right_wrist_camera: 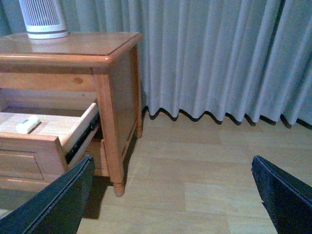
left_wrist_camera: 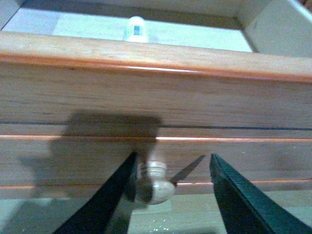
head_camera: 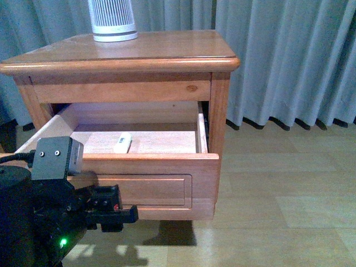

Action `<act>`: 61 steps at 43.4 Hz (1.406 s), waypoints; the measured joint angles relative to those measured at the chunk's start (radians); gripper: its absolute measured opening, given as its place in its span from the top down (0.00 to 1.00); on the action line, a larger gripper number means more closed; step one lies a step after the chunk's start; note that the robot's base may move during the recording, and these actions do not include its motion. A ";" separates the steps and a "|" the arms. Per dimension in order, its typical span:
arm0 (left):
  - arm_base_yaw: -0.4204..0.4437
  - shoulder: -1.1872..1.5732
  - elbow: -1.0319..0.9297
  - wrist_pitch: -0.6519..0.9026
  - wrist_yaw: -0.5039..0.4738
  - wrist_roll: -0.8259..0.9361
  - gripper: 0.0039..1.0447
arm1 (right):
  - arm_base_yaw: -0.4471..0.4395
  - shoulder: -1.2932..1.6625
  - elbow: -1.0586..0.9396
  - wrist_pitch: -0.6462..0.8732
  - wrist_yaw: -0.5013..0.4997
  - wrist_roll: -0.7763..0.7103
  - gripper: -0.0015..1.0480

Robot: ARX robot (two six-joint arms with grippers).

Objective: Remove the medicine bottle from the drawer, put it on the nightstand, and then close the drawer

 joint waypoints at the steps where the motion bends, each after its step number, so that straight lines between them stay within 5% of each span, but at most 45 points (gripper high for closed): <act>1: -0.002 -0.005 0.000 0.002 0.000 0.000 0.47 | 0.000 0.000 0.000 0.000 0.000 0.000 0.07; 11: 0.000 -0.059 -0.001 -0.003 -0.008 0.001 0.05 | 0.000 0.000 0.000 0.000 0.000 0.000 0.07; 29: 0.002 -0.357 -0.108 -0.121 0.012 0.033 0.06 | 0.000 0.000 0.000 0.000 0.000 0.000 0.07; 49: 0.093 -0.999 -0.298 -0.490 0.047 0.100 0.06 | 0.000 0.000 0.000 0.000 0.000 0.000 0.07; 61: -0.021 -1.360 -0.405 -0.732 -0.031 0.095 0.06 | 0.000 0.000 0.000 0.000 0.000 0.000 0.07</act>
